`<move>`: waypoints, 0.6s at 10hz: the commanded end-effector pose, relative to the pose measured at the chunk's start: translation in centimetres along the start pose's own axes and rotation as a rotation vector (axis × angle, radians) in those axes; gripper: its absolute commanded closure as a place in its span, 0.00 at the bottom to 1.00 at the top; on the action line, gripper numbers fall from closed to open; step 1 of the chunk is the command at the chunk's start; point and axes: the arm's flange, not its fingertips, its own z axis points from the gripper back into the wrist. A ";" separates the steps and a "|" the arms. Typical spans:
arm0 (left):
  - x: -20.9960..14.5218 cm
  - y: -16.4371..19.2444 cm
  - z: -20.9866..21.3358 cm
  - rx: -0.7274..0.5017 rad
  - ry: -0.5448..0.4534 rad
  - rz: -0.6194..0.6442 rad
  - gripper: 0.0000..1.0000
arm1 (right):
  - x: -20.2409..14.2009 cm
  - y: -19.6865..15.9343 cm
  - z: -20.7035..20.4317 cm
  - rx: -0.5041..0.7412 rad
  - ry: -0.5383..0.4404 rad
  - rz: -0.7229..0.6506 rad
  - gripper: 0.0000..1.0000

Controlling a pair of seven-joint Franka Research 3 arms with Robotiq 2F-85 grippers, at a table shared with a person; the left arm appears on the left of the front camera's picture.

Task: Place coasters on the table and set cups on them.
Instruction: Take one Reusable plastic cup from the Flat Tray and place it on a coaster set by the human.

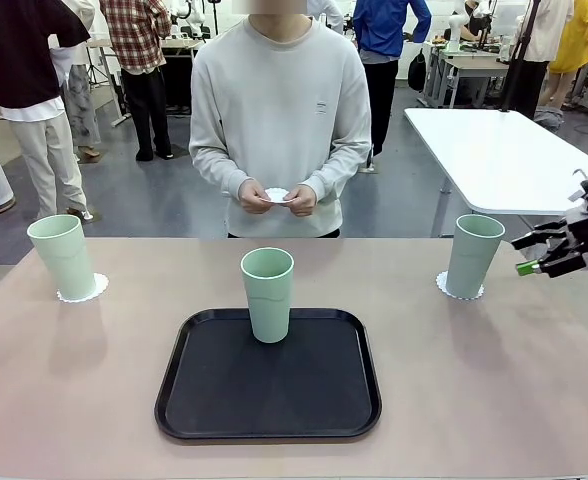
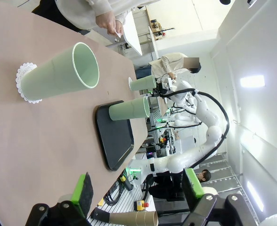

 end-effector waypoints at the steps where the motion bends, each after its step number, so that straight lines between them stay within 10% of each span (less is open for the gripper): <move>1: 0.1 -0.3 0.1 -0.003 -0.016 0.006 0.00 | 5.1 4.0 1.6 -0.062 0.194 -0.049 0.00; 6: 0.1 -0.3 0.1 -0.003 -0.016 0.006 0.00 | 16.8 7.8 3.7 -0.233 0.397 -0.284 0.00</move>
